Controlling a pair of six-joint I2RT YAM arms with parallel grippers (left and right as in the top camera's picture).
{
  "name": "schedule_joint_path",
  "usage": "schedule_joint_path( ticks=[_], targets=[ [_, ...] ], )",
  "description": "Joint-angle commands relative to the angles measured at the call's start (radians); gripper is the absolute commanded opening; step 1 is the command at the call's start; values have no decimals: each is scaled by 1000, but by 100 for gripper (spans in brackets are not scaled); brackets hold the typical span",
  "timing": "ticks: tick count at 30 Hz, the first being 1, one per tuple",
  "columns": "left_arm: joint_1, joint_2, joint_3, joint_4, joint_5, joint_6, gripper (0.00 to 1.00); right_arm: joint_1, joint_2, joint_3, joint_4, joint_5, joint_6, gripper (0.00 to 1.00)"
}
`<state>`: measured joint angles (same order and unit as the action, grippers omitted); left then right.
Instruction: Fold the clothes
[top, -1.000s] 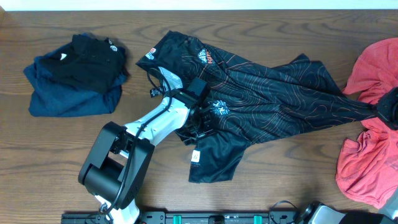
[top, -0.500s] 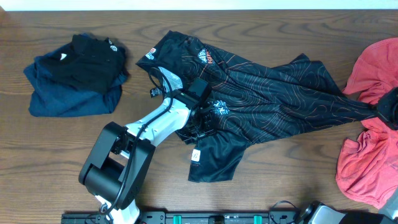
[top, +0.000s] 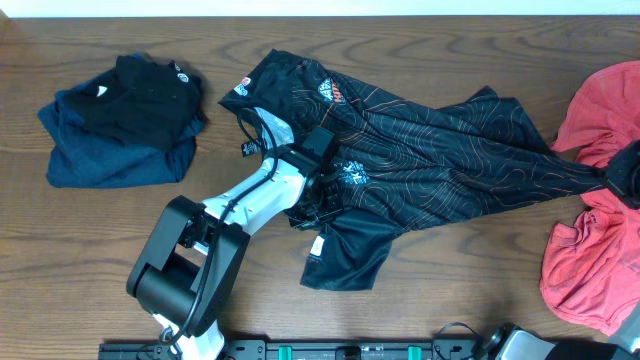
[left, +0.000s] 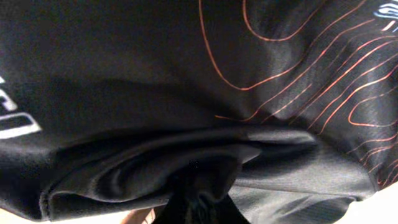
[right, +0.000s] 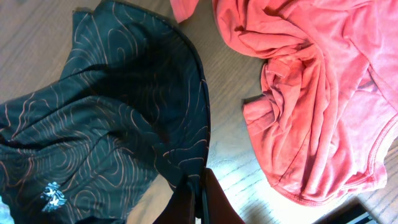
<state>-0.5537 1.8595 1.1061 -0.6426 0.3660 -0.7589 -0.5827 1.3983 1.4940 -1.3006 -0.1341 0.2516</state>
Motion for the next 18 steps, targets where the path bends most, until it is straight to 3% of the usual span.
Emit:
schedule_joint_path(
  ticks=[1, 11, 18],
  targets=[
    [-4, 9, -11, 2, -13, 2, 6, -5, -6, 23, 0, 10, -14, 1],
    [-1, -87, -11, -4, -13, 124, 8, -5, -6, 23, 1, 11, -14, 1],
    [-4, -87, -11, -52, -12, 115, 9, -5, -6, 23, 2, 11, -14, 1]
  ],
)
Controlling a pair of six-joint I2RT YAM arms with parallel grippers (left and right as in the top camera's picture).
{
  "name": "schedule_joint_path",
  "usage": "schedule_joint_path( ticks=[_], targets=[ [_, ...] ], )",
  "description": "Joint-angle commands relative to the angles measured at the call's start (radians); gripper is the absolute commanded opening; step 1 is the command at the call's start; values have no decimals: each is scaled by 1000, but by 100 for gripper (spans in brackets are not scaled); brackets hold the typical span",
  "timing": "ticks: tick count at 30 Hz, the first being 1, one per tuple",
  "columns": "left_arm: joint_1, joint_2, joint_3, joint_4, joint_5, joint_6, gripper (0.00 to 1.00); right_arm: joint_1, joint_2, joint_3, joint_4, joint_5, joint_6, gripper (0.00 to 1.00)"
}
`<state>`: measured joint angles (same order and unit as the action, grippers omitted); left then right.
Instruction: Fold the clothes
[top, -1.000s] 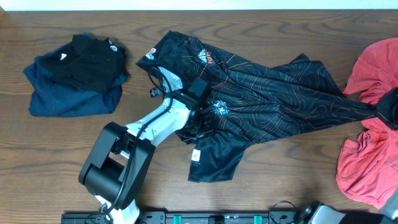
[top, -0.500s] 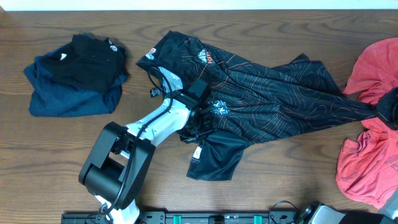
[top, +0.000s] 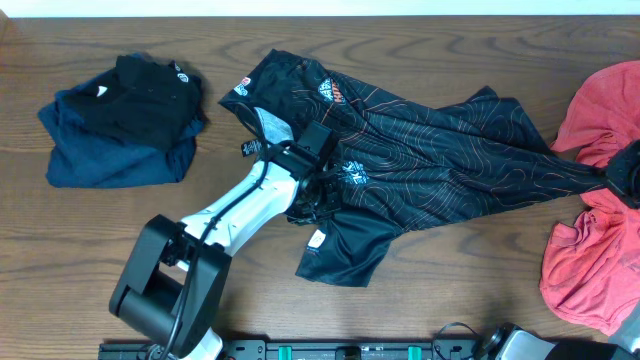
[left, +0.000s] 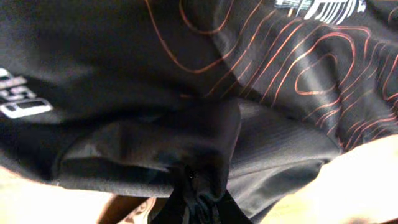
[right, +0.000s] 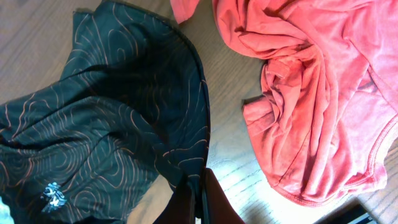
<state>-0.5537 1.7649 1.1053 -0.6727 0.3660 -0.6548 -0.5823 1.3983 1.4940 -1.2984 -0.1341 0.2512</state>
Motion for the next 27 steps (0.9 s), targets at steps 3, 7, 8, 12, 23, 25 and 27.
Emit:
schedule_joint_path(
  ticks=[3, 7, 8, 12, 23, 25, 27],
  targets=[
    [-6, 31, -11, -60, -12, -28, 9, -6, -6, 23, -2, 11, -14, 1],
    [-13, 44, -34, -57, -13, -31, 9, -7, -6, 23, -1, 11, -18, 1],
    [-14, 44, -42, -55, -12, -31, 9, -7, -6, 23, 0, 11, -18, 1],
    [-14, 44, -63, -55, -12, -31, 10, -7, -6, 23, 0, 11, -18, 1],
    [-15, 44, -64, -59, -12, -31, 29, -7, -6, 23, 4, 11, -18, 1],
    [-15, 44, -64, -59, -12, -31, 30, -7, -6, 23, 4, 11, -18, 1],
    [-15, 44, -64, -59, -12, -31, 30, -7, -6, 23, 4, 11, -18, 1]
  ],
)
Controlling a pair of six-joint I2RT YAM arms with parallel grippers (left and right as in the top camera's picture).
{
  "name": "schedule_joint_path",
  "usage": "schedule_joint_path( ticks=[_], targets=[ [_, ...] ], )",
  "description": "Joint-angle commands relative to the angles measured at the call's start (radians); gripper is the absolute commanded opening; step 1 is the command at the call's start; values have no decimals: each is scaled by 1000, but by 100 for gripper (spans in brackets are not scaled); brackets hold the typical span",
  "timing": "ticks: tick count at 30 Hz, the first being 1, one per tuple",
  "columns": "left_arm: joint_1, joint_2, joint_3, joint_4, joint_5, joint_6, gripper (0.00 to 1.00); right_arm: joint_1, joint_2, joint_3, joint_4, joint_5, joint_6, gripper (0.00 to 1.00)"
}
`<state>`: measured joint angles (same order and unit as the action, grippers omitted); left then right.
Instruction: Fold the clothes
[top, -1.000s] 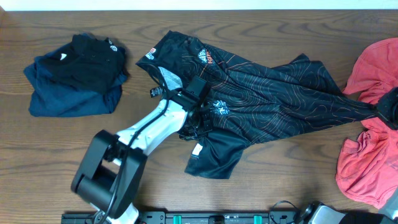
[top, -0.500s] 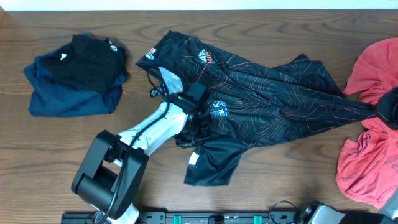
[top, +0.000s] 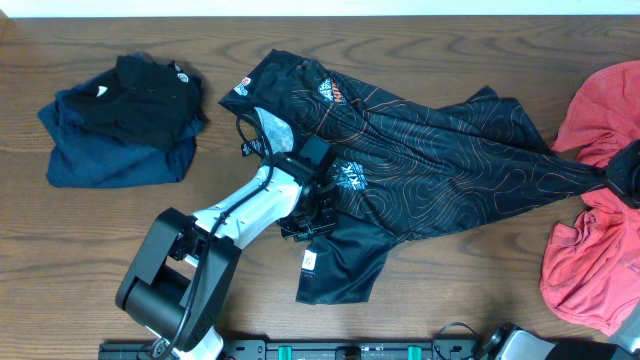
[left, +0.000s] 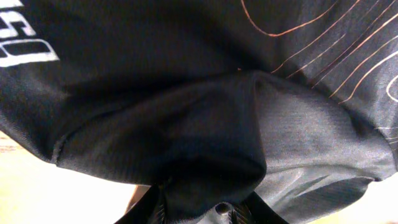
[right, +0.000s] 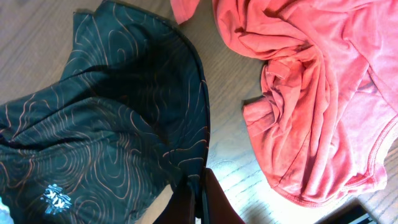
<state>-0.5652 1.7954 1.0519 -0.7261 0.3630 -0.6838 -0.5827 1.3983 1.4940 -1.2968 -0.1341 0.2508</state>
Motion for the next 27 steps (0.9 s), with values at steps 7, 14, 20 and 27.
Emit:
schedule_joint_path(
  ticks=[7, 14, 20, 27],
  targets=[
    [-4, 13, -23, -6, -9, -2, 31, -6, -6, 23, 18, 11, -17, 1],
    [-4, 13, -35, -5, -9, -2, 31, -6, -6, 23, 24, 15, -18, 1],
    [-4, 13, -35, -2, -8, -2, 23, -6, -6, 23, 25, 15, -17, 1],
    [-4, 13, -35, -2, 60, -2, 6, -6, -6, 23, 29, 15, -17, 1]
  ],
)
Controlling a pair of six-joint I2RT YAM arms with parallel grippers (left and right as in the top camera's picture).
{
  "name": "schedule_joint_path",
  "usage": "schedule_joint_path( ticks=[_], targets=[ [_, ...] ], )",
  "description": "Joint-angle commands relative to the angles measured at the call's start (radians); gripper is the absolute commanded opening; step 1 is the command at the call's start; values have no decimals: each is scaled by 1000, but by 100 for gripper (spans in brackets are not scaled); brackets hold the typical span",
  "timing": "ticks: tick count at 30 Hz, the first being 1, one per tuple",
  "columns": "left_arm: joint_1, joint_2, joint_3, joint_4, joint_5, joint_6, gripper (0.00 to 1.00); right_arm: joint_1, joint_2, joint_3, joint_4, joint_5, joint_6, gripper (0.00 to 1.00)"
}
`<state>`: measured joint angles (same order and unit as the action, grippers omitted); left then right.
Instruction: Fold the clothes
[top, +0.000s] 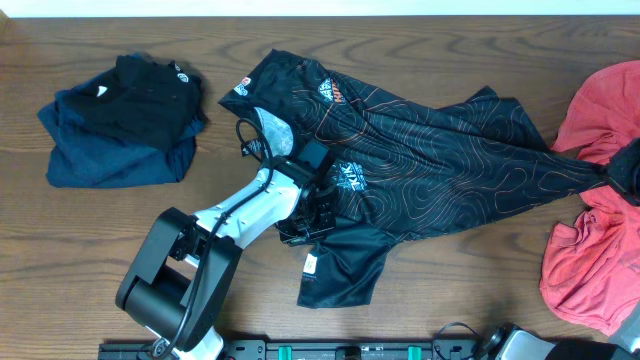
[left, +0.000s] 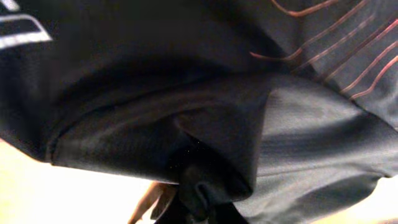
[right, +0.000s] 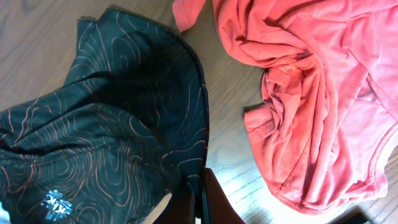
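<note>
A black jersey with orange contour lines (top: 420, 160) lies stretched across the middle of the table. My left gripper (top: 305, 222) is shut on a bunched fold of it (left: 205, 186) near its lower left part. At the table's right edge my right gripper (right: 200, 186) is shut on the jersey's far right edge (right: 124, 124). In the overhead view the right gripper (top: 606, 172) shows only as a dark shape beside the red cloth.
A folded stack of dark blue and black clothes (top: 125, 120) sits at the back left. A crumpled red shirt (top: 595, 230) lies at the right edge, close beside my right gripper. A white label (top: 311, 263) shows on the jersey's lower flap.
My left gripper and its fold of jersey have shifted very slightly toward the table's front. The lower flap has settled a little. The right gripper keeps its hold in the same place.
Both grippers held the jersey throughout, the left on a fold near the lower left, the right on the right edge. From moment to moment the left gripper stood a little nearer the front and left, and the jersey lies somewhat more stretched out now.
</note>
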<state>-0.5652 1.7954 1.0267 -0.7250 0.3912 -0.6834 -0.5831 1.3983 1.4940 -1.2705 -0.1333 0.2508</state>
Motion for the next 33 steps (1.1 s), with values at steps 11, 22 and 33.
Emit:
schedule_joint_path(
  ticks=[11, 22, 33],
  targets=[
    [-3, -68, 23, -5, 46, 95, 6, -6, -6, 23, 3, 14, -18, 1],
    [-4, -154, 18, -18, -20, 72, 8, -6, -6, 23, 6, 14, -21, 1],
    [-4, -66, -57, -14, -17, 27, 26, -6, -6, 23, -1, 13, -20, 1]
  ],
)
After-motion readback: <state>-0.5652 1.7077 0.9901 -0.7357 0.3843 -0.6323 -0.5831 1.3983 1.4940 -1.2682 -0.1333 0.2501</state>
